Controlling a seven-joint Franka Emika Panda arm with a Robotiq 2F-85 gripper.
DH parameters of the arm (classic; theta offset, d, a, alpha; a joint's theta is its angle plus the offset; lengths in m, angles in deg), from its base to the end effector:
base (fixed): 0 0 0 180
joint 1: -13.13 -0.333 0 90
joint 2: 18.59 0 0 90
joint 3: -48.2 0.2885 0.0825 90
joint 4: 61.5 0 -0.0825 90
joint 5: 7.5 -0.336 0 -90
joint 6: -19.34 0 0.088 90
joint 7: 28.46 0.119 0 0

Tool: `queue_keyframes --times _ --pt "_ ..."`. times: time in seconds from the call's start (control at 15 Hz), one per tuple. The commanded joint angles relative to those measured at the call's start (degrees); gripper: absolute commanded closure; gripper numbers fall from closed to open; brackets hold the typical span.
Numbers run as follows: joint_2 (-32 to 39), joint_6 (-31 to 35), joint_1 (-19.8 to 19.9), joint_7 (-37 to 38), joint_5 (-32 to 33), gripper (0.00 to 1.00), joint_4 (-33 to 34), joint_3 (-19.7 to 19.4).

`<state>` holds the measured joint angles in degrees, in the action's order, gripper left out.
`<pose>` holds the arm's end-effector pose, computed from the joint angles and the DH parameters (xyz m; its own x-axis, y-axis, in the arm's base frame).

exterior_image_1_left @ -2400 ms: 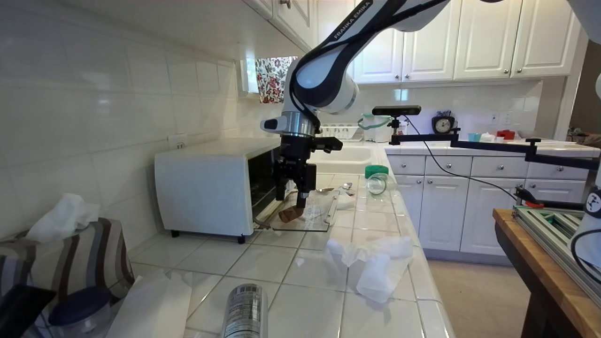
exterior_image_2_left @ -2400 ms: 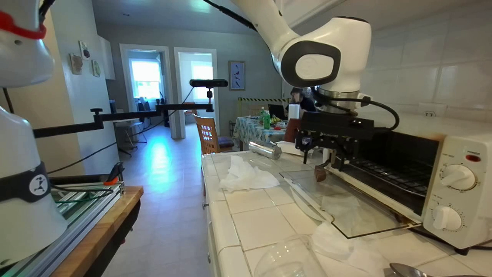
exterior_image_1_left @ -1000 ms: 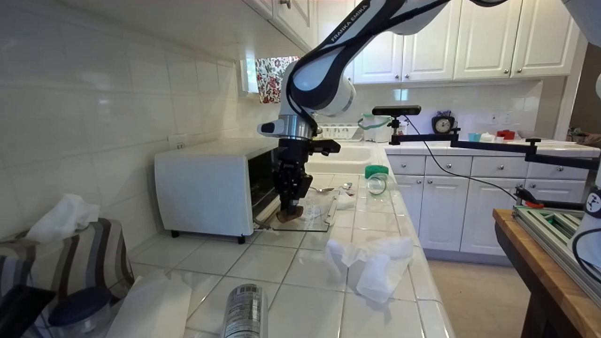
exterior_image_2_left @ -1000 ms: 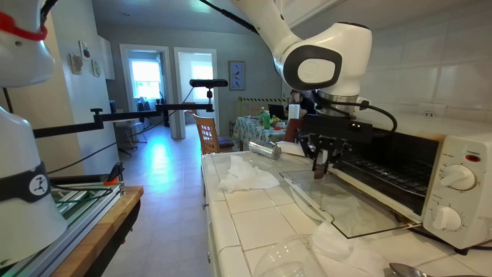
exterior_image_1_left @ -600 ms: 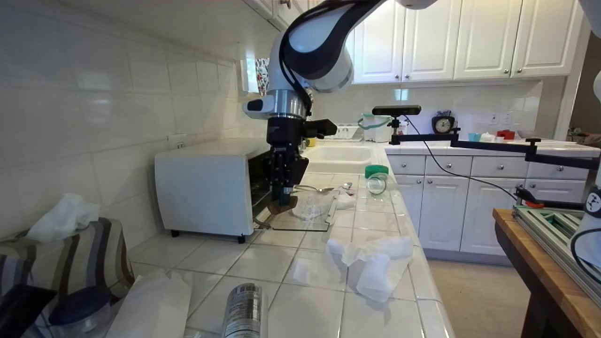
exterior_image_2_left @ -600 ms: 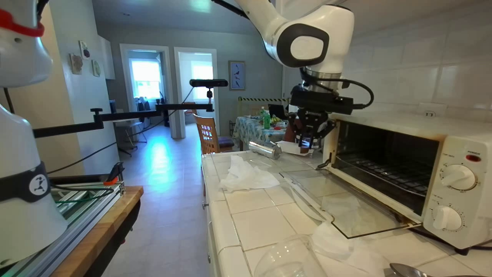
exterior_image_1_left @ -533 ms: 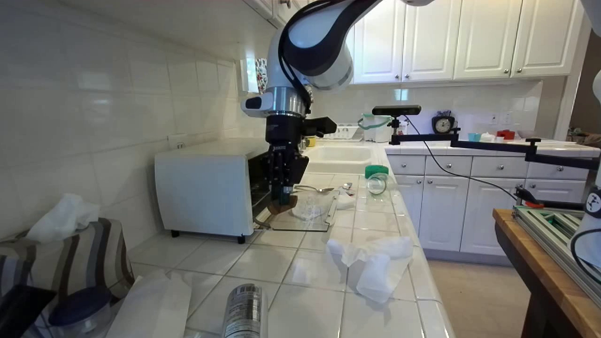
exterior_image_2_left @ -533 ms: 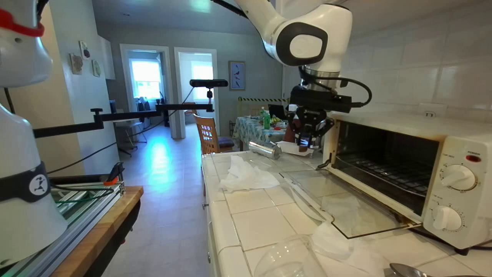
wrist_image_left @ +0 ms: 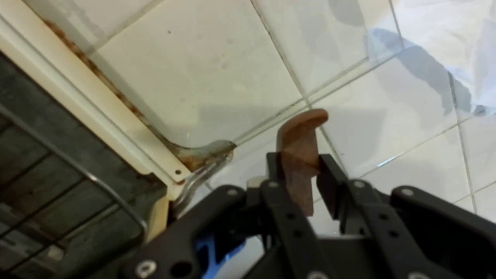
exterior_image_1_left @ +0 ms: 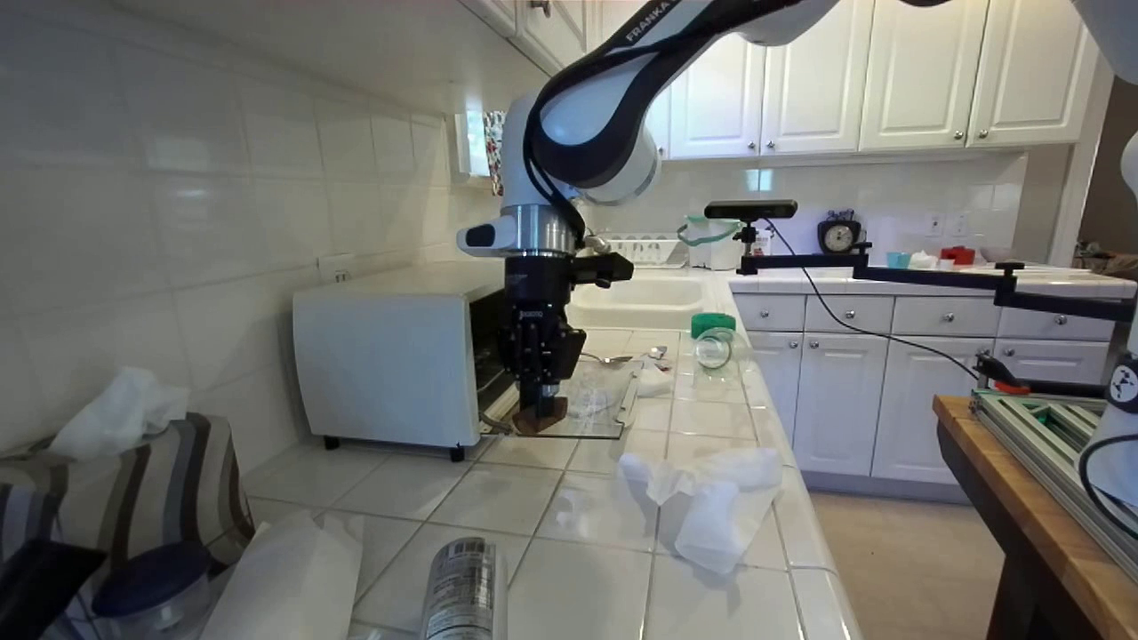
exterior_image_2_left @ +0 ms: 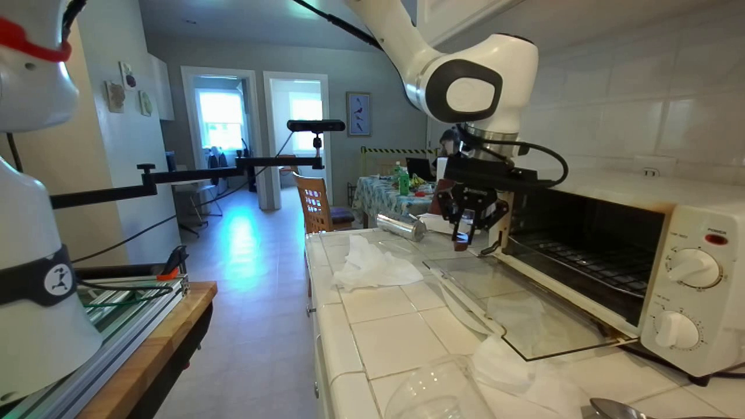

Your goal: Remove the brown object from the oven door then close the oven door.

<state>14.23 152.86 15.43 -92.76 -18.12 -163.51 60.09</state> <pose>0.6011 0.0971 0.2388 0.4316 0.8793 0.2017 0.9013 -0.4111 -0.1365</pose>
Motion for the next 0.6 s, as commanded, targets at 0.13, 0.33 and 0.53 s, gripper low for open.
queue_keyframes --times 0.13,0.33,0.53 --pt "3.20 -1.09 -0.01 -0.22 0.78 0.93 4.36 0.64" --pt "3.43 -1.33 -0.57 0.02 1.21 0.93 5.52 0.92" --pt "4.39 -0.95 -1.19 -0.04 1.52 0.93 6.40 1.16"
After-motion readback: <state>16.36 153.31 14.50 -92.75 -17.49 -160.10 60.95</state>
